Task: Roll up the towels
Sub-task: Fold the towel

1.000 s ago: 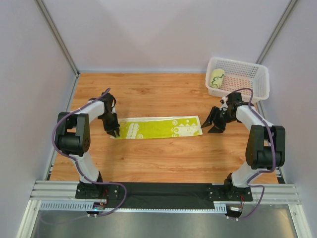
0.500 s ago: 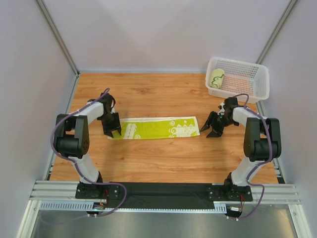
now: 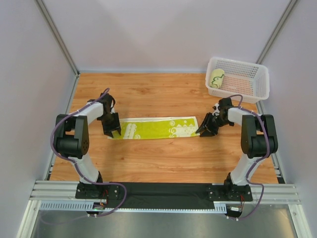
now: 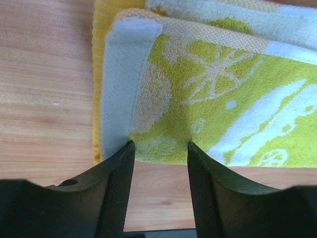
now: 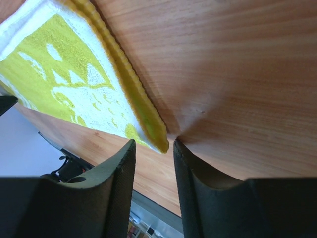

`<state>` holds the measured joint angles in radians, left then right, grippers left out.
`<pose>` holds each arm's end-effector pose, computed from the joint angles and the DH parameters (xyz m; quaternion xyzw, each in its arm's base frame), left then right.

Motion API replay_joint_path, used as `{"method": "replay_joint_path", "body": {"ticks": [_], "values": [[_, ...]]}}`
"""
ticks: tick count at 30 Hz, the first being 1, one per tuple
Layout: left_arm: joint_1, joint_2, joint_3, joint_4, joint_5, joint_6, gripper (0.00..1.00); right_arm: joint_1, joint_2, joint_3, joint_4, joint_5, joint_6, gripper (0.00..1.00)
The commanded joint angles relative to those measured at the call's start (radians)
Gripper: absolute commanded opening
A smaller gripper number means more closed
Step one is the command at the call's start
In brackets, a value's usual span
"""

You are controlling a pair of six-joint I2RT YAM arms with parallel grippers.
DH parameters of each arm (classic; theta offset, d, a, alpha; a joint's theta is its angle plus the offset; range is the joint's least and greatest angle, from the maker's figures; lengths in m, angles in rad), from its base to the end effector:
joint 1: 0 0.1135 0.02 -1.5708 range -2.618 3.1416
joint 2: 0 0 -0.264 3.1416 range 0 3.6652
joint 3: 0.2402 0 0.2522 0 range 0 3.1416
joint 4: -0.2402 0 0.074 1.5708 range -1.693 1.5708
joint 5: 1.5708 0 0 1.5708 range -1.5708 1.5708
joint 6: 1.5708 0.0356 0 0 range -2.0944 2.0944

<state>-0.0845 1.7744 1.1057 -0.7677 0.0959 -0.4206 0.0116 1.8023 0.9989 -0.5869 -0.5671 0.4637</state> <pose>0.3160 -0.0302 0.1588 -0.1635 0.9831 -0.0631 0.0530 0.3123 0.0227 0.1335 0.1897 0.9375 0.2912 0.0185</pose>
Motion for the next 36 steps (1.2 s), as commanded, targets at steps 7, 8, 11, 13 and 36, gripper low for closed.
{"method": "replay_joint_path", "body": {"ticks": [7,8,11,13,36], "values": [[0.008,-0.027,-0.012,0.041,0.013,-0.006,0.54,0.014,0.037,-0.014,0.067,0.006,0.012,0.26],[0.008,-0.032,-0.003,0.035,0.011,-0.006,0.54,0.014,0.032,-0.013,0.067,0.007,0.01,0.2],[0.008,-0.062,0.016,0.012,0.01,-0.003,0.54,0.011,0.019,0.004,0.042,0.03,-0.005,0.1],[0.008,-0.079,0.026,-0.007,0.011,-0.004,0.54,0.004,0.009,0.017,0.012,0.055,-0.023,0.04],[0.008,-0.443,-0.125,-0.047,0.074,-0.026,0.52,0.488,-0.08,0.616,-0.429,0.526,-0.209,0.0]]}}
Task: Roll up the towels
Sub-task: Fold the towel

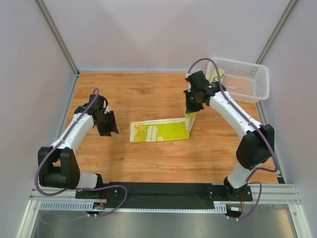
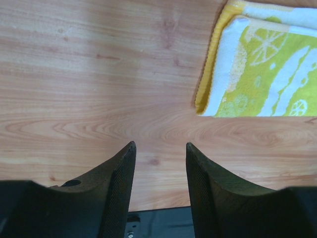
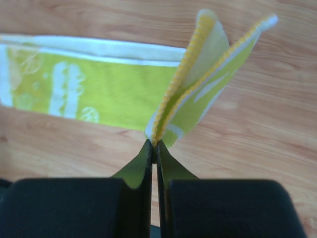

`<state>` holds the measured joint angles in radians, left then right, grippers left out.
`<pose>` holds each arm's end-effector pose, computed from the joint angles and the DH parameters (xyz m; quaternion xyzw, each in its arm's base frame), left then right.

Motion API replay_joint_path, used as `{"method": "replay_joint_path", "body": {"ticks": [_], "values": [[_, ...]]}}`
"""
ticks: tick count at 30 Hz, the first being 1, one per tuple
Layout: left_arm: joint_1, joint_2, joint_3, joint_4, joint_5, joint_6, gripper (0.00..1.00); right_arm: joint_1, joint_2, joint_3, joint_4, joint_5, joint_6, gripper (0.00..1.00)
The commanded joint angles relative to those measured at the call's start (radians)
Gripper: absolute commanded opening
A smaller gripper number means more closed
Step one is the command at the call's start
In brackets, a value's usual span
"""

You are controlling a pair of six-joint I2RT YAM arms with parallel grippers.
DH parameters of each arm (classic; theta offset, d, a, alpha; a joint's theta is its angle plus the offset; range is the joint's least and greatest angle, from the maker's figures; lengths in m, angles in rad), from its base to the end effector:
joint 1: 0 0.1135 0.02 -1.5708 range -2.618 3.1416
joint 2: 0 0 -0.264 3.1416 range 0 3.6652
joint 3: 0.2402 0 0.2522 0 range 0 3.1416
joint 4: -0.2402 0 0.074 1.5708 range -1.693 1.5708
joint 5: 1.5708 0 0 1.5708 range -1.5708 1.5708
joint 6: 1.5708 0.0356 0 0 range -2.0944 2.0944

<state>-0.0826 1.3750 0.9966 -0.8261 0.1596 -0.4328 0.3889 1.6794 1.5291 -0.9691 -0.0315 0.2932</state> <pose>0.2562 -0.0269 0.2358 -0.1564 0.9677 -0.1221 0.1556 0.3212 0.1328 0.3000 -0.0501 0.9732 0.0893 0.2057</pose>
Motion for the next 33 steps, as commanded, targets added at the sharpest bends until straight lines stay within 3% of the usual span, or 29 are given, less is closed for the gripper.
{"method": "replay_joint_path", "body": {"ticks": [1,6,15,33], "values": [[0.006,-0.059,-0.027,0.01,0.011,-0.014,0.52,0.137,0.058,0.132,-0.046,-0.019,-0.04,0.0],[0.006,-0.094,-0.058,0.01,-0.002,-0.014,0.51,0.286,0.207,0.275,-0.054,-0.076,-0.029,0.0],[0.006,-0.125,-0.078,-0.002,-0.019,0.0,0.5,0.386,0.394,0.485,-0.054,-0.143,-0.006,0.0],[0.006,-0.116,-0.093,0.018,-0.022,0.002,0.49,0.472,0.512,0.552,0.021,-0.248,0.02,0.0]]}}
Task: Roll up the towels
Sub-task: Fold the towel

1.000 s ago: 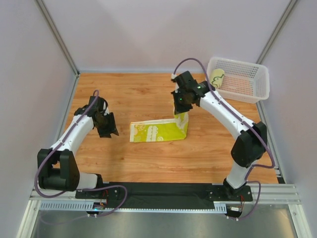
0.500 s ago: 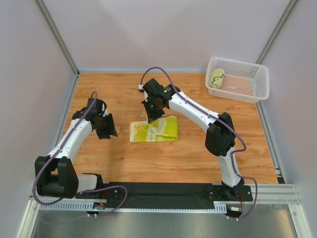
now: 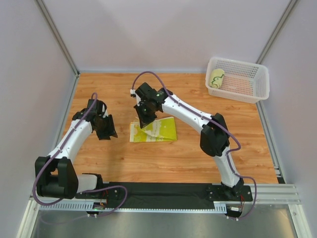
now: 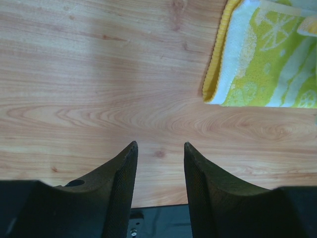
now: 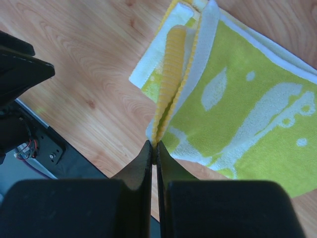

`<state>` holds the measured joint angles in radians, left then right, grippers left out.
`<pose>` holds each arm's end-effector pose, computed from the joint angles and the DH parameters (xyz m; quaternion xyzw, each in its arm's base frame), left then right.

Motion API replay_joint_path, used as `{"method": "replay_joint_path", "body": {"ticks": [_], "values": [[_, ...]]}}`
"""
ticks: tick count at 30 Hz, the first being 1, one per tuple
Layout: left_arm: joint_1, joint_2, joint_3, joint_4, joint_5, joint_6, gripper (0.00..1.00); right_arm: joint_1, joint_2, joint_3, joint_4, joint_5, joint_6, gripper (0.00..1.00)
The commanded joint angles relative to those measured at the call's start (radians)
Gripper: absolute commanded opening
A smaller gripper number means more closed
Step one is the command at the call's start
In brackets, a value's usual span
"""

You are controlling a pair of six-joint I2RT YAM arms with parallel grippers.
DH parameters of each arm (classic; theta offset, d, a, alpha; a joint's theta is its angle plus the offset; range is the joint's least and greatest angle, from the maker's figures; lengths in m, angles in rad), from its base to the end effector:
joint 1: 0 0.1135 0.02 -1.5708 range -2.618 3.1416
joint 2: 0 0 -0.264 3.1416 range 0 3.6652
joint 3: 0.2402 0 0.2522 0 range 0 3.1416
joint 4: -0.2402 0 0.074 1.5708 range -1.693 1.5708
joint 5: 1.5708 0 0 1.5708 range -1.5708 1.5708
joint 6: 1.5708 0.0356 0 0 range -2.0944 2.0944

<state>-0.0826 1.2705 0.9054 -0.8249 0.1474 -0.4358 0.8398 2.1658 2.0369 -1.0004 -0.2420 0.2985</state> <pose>0.2315 -0.0244 0.2329 -0.1583 0.9665 -0.1183 0.1639 0.3041 0.3519 0.2620 -0.2844 0.9263 0.2163 0.1196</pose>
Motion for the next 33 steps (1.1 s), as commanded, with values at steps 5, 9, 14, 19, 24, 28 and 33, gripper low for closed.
{"method": "replay_joint_path", "body": {"ticks": [5,9,14,19,24,28,33], "values": [[0.006,-0.007,-0.002,0.013,-0.011,0.006,0.49,0.022,0.084,0.072,0.068,-0.057,0.013,0.03],[0.006,-0.003,-0.002,0.012,-0.011,0.005,0.49,0.036,0.144,0.106,0.078,-0.062,0.008,0.16],[0.006,0.006,0.007,0.006,-0.012,0.008,0.49,0.036,0.207,0.143,0.083,-0.095,0.019,0.46],[0.006,0.027,0.041,0.003,0.004,0.023,0.48,0.024,0.166,0.163,0.088,-0.125,0.024,0.59],[-0.029,0.136,0.122,0.0,0.04,0.039,0.48,-0.056,0.002,0.031,0.149,-0.195,0.05,0.63],[-0.092,0.225,0.188,0.026,0.057,0.016,0.47,-0.129,-0.122,-0.13,0.192,-0.221,0.05,0.62],[-0.147,0.371,0.302,0.036,0.075,0.006,0.46,-0.252,-0.215,-0.355,0.259,-0.253,0.067,0.43]]}}
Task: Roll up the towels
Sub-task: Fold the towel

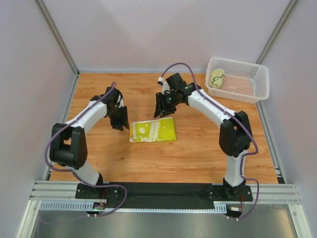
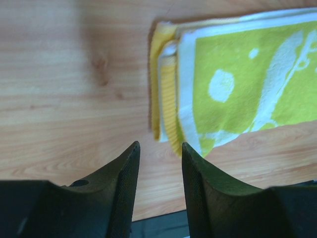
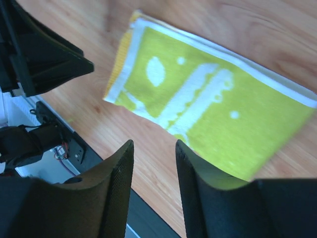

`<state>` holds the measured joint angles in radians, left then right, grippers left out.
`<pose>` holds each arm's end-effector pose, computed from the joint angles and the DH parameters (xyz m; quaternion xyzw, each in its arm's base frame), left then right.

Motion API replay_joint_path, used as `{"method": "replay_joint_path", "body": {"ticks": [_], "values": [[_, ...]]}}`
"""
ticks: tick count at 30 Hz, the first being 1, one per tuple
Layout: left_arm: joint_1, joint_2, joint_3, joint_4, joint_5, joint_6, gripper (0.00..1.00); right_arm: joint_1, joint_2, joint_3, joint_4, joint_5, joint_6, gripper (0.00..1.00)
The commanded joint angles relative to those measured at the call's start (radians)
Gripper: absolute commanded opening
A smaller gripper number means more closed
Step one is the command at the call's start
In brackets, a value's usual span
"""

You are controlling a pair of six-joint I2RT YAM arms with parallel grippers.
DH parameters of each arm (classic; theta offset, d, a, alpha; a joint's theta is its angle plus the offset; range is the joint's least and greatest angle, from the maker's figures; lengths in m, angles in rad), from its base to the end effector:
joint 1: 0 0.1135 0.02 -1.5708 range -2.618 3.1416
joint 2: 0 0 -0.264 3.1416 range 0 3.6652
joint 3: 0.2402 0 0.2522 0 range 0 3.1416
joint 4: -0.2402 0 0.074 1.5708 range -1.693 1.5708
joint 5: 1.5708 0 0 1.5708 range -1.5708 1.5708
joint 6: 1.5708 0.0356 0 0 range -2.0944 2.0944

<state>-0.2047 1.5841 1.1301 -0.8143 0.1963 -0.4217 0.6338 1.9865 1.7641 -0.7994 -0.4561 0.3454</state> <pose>0.2947 -0.0683 0.2200 -0.0919 0.9796 -0.1384 0.1128 0.3405 0.2697 0.2691 -0.1954 0.9191 0.3162 0.1307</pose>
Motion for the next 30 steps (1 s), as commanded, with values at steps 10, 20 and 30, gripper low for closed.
{"method": "replay_joint_path", "body": {"ticks": [10,20,30], "values": [[-0.053,0.231,0.234,0.026,0.009,-0.006,0.45,-0.131,-0.014,-0.261,0.058,0.01,-0.043,0.1],[-0.091,0.313,0.252,0.053,-0.012,-0.029,0.45,-0.163,0.014,-0.322,0.071,-0.001,-0.045,0.01],[-0.101,0.382,0.27,0.056,-0.055,-0.04,0.43,-0.171,0.005,-0.4,0.072,-0.013,-0.042,0.0]]}}
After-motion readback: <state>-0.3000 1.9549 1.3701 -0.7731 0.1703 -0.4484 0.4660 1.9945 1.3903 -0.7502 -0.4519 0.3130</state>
